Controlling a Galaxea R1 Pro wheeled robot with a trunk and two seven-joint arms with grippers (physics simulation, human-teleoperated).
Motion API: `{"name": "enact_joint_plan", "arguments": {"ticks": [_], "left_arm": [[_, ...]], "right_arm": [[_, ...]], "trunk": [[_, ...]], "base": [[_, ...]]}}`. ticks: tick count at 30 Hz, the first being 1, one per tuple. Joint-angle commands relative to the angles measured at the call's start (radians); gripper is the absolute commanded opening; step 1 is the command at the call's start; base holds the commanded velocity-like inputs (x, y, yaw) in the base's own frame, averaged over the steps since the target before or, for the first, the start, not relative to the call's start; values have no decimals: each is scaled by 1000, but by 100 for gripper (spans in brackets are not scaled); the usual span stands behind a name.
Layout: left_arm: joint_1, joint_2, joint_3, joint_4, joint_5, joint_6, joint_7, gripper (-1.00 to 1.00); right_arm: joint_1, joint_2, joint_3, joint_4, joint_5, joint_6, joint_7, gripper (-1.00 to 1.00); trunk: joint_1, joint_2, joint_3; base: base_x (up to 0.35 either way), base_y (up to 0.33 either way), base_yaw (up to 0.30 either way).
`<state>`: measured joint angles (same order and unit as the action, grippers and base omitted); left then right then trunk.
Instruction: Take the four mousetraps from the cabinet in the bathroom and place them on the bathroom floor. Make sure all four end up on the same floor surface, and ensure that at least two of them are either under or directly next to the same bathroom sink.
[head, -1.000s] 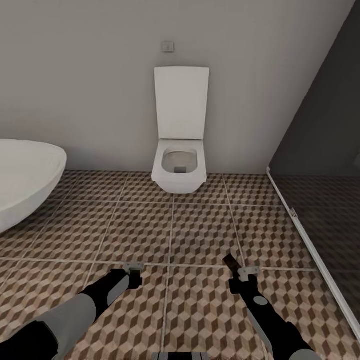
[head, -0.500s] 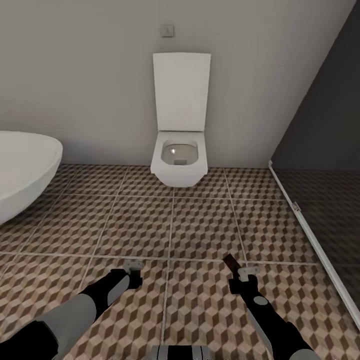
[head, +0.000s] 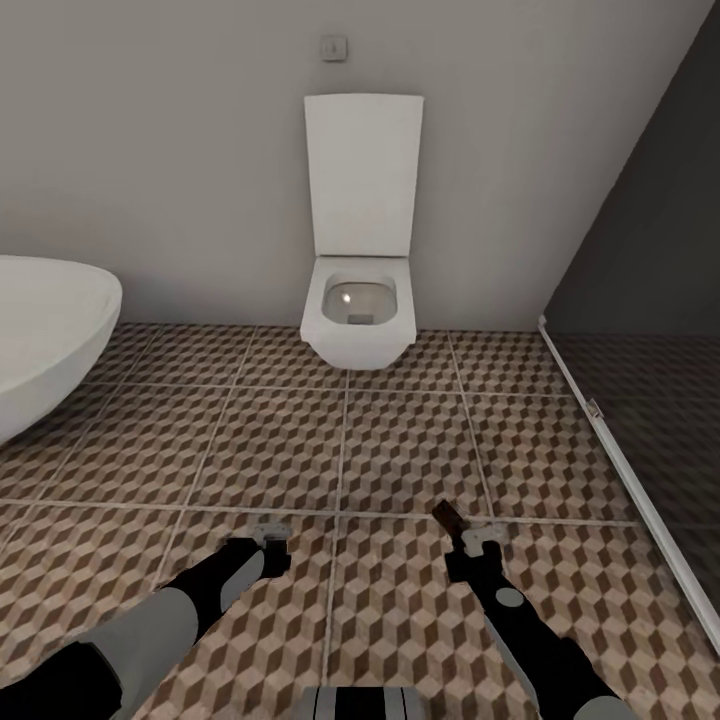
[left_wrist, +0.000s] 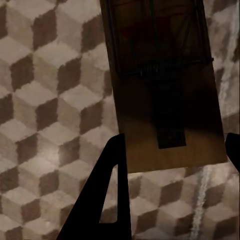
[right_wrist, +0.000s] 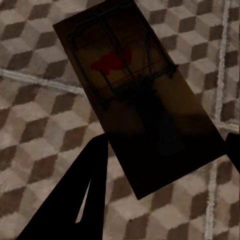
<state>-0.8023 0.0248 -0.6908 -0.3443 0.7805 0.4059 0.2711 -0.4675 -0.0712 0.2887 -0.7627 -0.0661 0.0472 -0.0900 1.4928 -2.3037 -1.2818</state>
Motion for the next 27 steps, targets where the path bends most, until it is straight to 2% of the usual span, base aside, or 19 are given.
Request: {"name": "enact_joint_plan", "arguments": {"ticks": [1,4,7,9,11,12,14,15,17,19,21,24,27], "left_arm": [[-1,-13,-6,-4,8,4,9,-100],[-1,-35,-2,-9,7,10,13,-100],[-3,-46,1,-45,7,30,16,-100],[-15,-48,5,-110,6,93,19,-100],[-36,-43,9,-166,5,165,20,-100],[-55,-39,20,-196,4,209,21,-100],[-103,-31,75,-229,4,264,22,-100],[-116,-29,94,-234,4,272,21,-100],[-164,-16,164,-249,2,292,20,-100],[-186,-1,193,-268,-2,300,19,-100],[-198,15,207,-293,-14,303,18,-100],[-207,51,213,-317,-53,303,14,-100],[-202,70,196,-319,-71,281,11,-100]], "right_arm": [[0,-1,19,-14,-5,7,-8,-100],[-1,0,33,-76,-2,31,-6,-100],[-10,1,37,-130,-2,114,-1,-100],[-37,1,39,-154,-3,164,1,-100],[-55,1,39,-163,-5,183,9,-100],[-67,1,39,-166,-6,191,21,-100],[-91,1,39,-168,-6,200,58,-100],[-95,1,39,-168,-6,201,68,-100],[-104,1,38,-167,-6,205,106,-100],[-108,1,35,-162,-7,206,128,-100],[-110,1,27,-148,-7,204,141,-100],[-111,2,18,-99,-13,193,152,-100],[-111,3,18,-69,-17,145,155,-100]], "trunk": [[0,0,-1],[0,0,-1],[0,0,-1],[0,0,-1],[0,0,-1],[0,0,-1],[0,0,-1],[0,0,-1],[0,0,-1],[0,0,-1],[0,0,-1],[0,0,-1],[0,0,-1]], "base": [[0,0,0],[0,0,0],[0,0,0],[0,0,0],[0,0,0],[0,0,0],[0,0,0],[0,0,0],[0,0,0],[0,0,0],[0,0,0],[0,0,0],[0,0,0]]}}
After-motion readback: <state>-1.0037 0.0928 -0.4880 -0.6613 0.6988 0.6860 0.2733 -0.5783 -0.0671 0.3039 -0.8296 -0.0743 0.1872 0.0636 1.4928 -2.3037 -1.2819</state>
